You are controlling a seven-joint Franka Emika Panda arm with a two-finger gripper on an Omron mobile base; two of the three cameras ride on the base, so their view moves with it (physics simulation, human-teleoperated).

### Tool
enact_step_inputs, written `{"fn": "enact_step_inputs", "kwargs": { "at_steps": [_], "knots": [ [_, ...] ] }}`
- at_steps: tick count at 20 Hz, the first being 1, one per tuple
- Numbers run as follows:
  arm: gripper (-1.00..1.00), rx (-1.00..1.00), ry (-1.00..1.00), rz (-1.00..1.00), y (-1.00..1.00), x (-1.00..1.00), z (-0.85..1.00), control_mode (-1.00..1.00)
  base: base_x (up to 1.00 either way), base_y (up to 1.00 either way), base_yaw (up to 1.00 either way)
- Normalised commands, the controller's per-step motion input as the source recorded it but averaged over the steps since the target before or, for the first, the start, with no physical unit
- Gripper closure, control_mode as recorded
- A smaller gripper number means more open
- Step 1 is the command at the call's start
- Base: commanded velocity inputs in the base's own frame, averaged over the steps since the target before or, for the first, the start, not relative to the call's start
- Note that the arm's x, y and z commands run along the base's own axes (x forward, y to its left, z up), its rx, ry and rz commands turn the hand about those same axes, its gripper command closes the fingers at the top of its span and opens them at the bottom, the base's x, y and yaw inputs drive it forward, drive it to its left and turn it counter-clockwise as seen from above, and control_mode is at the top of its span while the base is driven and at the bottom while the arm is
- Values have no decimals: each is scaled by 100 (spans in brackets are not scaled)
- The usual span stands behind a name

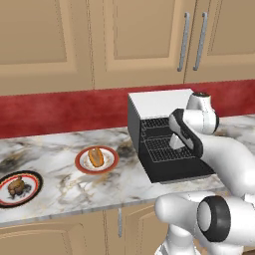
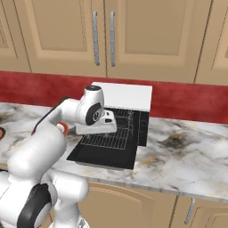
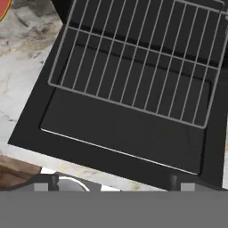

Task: Open the toaster oven door. Place the hotdog bun on the bottom rack in the toaster oven and place the chicken drumstick on the top rack.

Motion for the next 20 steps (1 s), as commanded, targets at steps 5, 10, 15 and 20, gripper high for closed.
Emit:
{"fn": "enact_step_inputs", "kwargs": {
  "at_steps": [5,10,15,20],
  "knots": [
    [-100,0,1,-5,16,-37,57,-100,0,0,0],
    [-100,-1,7,-4,16,-38,58,-100,0,0,0],
    [-100,-5,7,0,24,-43,48,-100,0,0,0],
    [-100,-8,4,0,29,-48,37,-100,0,0,0]
  ]
}}
